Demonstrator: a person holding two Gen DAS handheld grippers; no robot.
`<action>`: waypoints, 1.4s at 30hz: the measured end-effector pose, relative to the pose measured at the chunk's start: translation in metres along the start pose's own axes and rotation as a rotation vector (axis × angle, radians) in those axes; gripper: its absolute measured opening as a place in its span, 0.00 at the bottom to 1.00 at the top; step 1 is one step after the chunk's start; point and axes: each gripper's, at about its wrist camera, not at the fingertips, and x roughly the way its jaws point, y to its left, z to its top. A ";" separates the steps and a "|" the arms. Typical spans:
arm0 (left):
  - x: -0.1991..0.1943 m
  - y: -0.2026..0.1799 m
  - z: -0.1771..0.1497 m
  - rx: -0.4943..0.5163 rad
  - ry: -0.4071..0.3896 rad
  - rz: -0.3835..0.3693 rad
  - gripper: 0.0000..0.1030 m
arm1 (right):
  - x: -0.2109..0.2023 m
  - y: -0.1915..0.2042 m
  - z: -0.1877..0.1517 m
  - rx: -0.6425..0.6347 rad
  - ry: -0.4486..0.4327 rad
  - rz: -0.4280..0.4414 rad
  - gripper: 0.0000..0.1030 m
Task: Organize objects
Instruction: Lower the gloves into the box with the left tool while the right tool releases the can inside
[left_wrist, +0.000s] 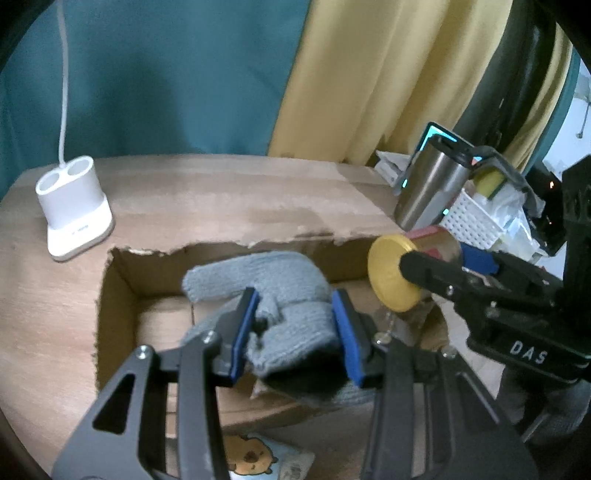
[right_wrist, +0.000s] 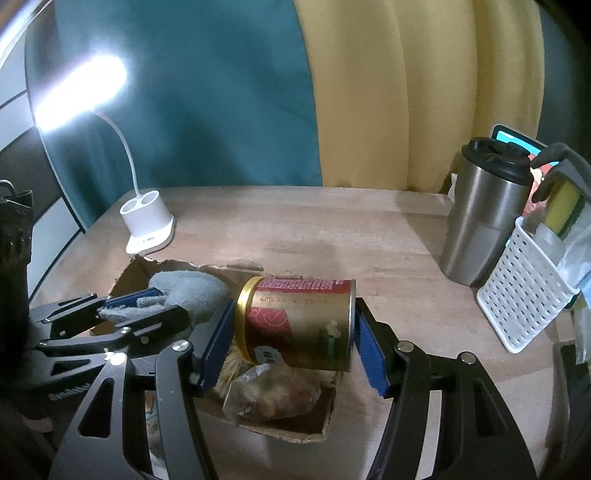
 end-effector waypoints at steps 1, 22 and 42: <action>0.002 0.000 -0.001 -0.002 0.003 0.000 0.41 | 0.001 0.000 0.000 -0.001 -0.002 0.002 0.63; 0.014 0.002 -0.001 -0.042 0.024 -0.029 0.42 | 0.030 0.000 0.006 0.044 0.036 0.048 0.63; 0.038 -0.011 -0.012 0.008 0.075 -0.059 0.57 | 0.037 -0.022 -0.006 0.101 0.065 -0.030 0.78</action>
